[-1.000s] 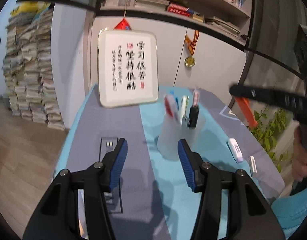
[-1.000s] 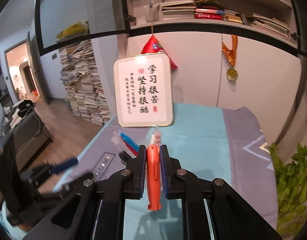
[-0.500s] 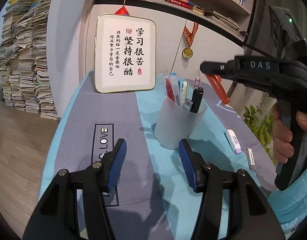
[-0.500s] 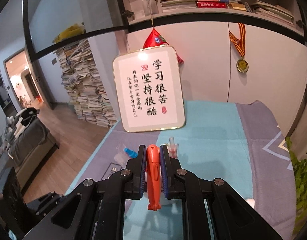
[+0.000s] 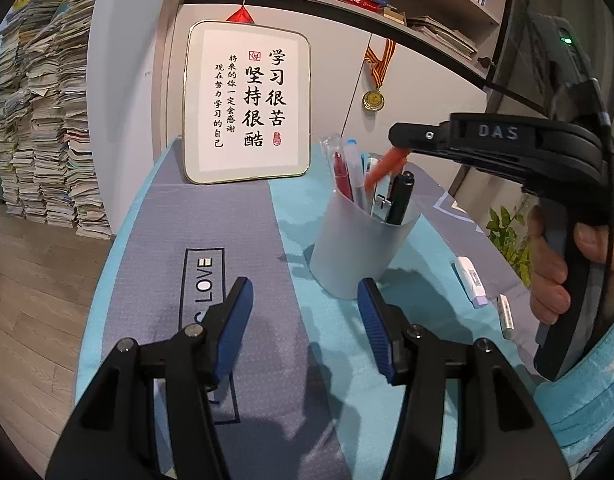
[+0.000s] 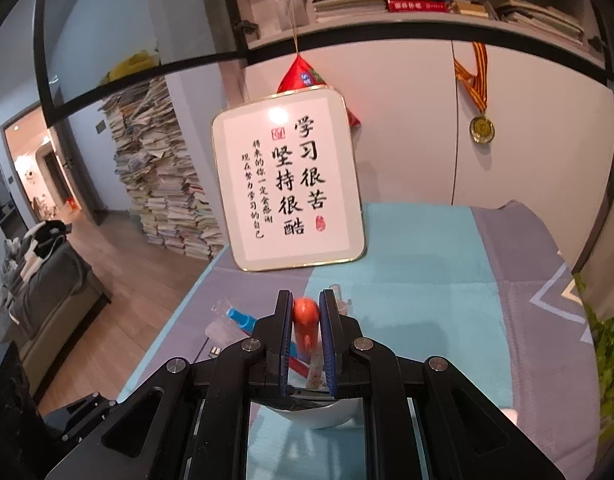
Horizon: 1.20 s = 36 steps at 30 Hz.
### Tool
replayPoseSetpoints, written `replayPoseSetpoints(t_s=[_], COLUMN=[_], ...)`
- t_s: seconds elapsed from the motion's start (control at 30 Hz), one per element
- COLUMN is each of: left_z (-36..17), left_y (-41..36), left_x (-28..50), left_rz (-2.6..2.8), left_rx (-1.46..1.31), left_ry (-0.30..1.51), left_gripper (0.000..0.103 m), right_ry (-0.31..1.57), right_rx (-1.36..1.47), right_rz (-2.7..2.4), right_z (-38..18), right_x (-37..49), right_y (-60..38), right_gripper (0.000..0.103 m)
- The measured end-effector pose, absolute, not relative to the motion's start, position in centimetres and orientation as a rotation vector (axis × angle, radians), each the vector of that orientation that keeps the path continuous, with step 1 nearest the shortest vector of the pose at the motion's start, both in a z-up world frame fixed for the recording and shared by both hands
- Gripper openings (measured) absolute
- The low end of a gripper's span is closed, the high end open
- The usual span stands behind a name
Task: Organize stationery
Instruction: 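Carry the orange highlighter with right tool and drop it into the cup, then grasp the white-and-purple eraser with left tool while right tool moves to the correction pen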
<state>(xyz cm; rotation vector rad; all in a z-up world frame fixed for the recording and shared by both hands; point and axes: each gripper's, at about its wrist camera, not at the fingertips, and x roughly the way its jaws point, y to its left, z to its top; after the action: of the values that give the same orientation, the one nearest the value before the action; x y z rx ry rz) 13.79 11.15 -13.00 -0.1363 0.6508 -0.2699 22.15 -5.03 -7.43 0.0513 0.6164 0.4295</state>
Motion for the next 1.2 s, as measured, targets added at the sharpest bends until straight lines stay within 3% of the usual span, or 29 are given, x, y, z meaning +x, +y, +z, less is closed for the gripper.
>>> replayPoseSetpoints(t_s=[0.67,1.2], left_z=[-13.1,-13.1], left_y=[9.9,6.9], left_x=[13.7,13.5], left_rz=[-0.288,-0.34], left_rx=[-0.103,-0.061], left_ry=[0.666,0.68], left_gripper=[0.053,0.053], right_ry=[0.651,0.661], right_rx=[-0.012,0.043], right_rz=[0.429,0.355], right_z=[-8.7,-8.3], right_x=[21.7,19.1], right_y=[-4.6,-10.3], right_gripper=[0.015,0.015])
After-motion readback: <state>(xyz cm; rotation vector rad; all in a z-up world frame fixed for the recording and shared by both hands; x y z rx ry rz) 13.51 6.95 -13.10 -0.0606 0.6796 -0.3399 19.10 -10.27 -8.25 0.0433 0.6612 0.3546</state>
